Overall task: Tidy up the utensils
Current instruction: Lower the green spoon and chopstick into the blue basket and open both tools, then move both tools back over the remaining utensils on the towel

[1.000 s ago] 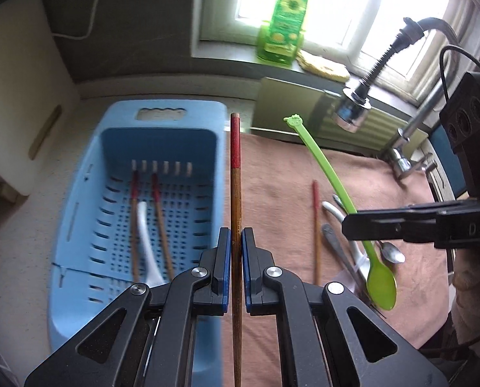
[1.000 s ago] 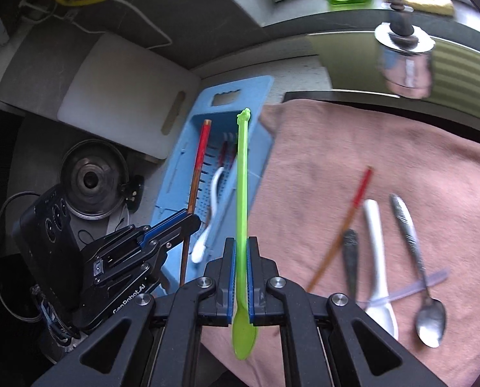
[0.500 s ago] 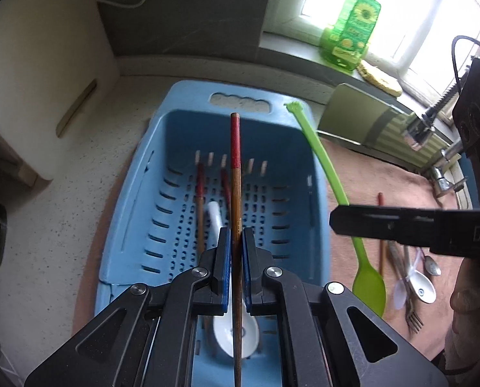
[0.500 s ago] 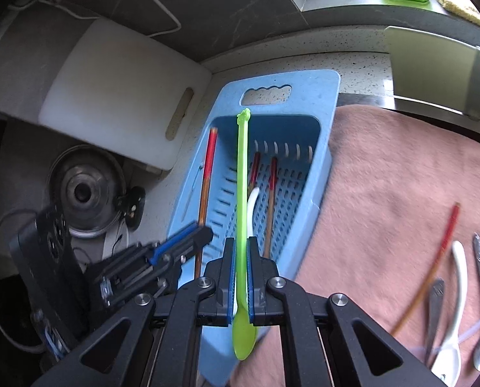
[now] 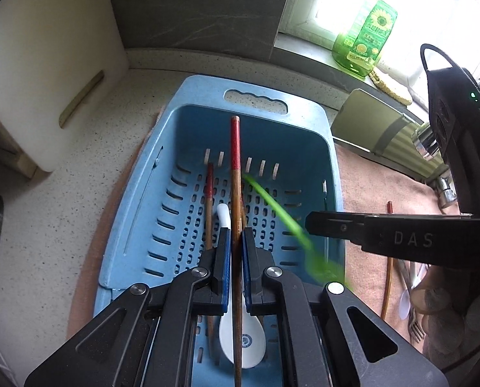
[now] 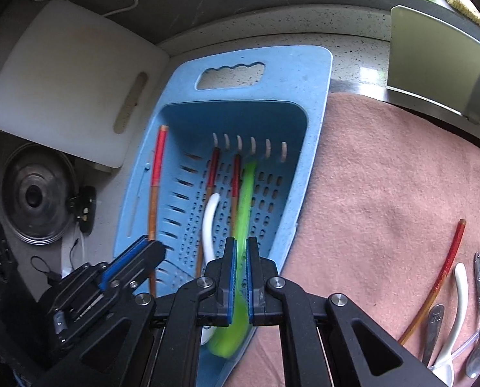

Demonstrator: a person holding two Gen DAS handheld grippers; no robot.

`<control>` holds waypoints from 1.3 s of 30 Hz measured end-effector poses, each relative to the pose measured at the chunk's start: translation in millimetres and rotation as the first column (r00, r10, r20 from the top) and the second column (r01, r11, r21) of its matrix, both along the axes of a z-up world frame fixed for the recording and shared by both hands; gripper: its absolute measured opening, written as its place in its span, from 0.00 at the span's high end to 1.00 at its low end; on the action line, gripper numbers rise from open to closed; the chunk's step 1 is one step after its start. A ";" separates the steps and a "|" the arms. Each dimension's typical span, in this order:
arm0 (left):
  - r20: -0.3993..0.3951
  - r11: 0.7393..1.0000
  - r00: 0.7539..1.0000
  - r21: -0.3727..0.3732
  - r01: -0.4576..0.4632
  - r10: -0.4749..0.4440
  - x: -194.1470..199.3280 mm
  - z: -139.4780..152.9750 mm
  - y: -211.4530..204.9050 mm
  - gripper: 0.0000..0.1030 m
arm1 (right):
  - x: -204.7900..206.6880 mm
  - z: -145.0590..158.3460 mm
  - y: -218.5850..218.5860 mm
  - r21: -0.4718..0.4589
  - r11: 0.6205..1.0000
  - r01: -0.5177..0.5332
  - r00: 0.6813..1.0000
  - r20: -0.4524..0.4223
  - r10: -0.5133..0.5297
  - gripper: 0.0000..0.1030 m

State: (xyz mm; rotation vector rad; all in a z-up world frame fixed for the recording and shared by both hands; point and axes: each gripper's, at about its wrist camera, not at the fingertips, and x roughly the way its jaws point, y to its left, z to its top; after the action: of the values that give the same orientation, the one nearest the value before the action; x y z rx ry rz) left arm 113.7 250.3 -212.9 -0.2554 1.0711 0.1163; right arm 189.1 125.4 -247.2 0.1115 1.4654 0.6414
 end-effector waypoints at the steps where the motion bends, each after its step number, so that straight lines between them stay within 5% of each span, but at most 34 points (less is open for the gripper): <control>1: 0.004 1.000 1.000 0.007 -0.004 0.004 -0.5 1.2 0.2 0.94 | 0.7 0.8 -0.1 -0.001 1.000 0.001 1.000 0.005 -0.001 0.95; 6: 0.019 1.000 1.000 0.022 0.004 -0.004 -3.6 8.5 -0.8 0.83 | 4.8 3.5 1.5 0.006 1.000 -0.006 1.000 -0.005 0.007 0.89; 10: 0.035 0.999 0.999 0.034 -0.005 0.004 -6.8 14.7 -0.2 0.83 | -0.4 6.7 9.1 0.006 0.999 -0.035 0.999 0.010 0.035 0.83; 25: 0.079 0.998 0.996 0.035 -0.045 0.042 -32.6 38.3 9.6 0.83 | -11.5 36.2 -1.3 0.097 0.993 -0.069 0.997 0.023 0.067 0.82; 39: 0.145 0.999 0.989 0.033 0.021 -0.025 -44.9 65.4 -35.3 0.83 | -6.9 87.4 -98.6 0.093 0.994 -0.063 0.992 0.117 0.052 0.81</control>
State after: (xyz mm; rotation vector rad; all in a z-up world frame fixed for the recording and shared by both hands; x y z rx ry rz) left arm 68.8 214.9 -147.5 -0.2198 0.9260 0.0921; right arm 182.1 26.7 -159.8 0.1060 1.3309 0.7536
